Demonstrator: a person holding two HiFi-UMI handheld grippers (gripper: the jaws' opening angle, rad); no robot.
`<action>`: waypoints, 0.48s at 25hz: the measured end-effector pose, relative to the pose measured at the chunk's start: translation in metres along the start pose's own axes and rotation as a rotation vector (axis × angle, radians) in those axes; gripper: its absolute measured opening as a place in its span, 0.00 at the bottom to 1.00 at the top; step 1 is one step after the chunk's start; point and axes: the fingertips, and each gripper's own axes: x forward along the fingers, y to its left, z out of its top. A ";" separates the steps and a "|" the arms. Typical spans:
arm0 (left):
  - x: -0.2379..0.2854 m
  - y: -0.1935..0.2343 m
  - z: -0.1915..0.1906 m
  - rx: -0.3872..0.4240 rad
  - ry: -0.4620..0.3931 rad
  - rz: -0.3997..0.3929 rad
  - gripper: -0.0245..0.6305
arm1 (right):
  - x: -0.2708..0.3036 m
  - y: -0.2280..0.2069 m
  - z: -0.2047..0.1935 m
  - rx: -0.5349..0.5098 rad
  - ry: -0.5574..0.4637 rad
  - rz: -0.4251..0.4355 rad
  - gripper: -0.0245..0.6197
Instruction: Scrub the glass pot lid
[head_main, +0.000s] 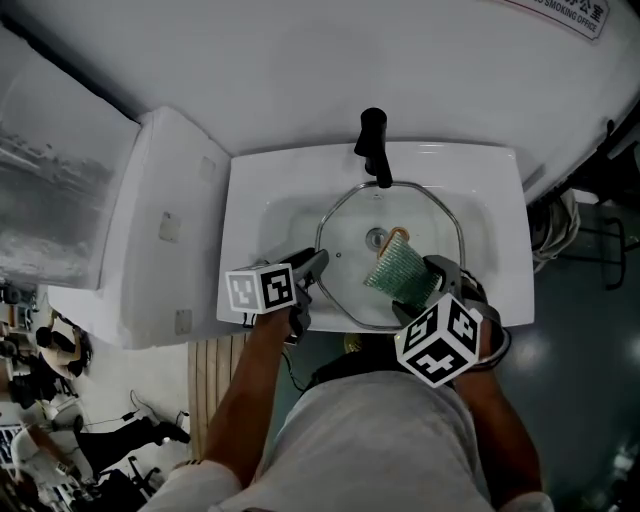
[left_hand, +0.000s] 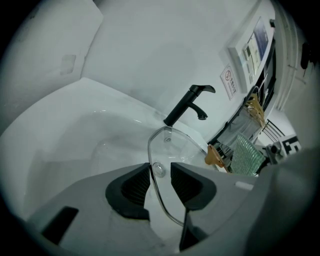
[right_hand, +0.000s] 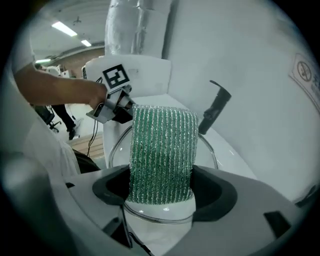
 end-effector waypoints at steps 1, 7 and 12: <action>0.000 0.000 0.000 0.002 0.001 -0.001 0.26 | 0.002 0.007 0.001 -0.028 0.007 -0.006 0.58; 0.000 0.000 0.000 0.005 0.001 -0.008 0.26 | 0.017 0.037 0.003 -0.149 0.043 -0.029 0.58; 0.000 0.000 0.001 0.006 0.002 -0.015 0.26 | 0.029 0.053 0.000 -0.198 0.059 -0.021 0.58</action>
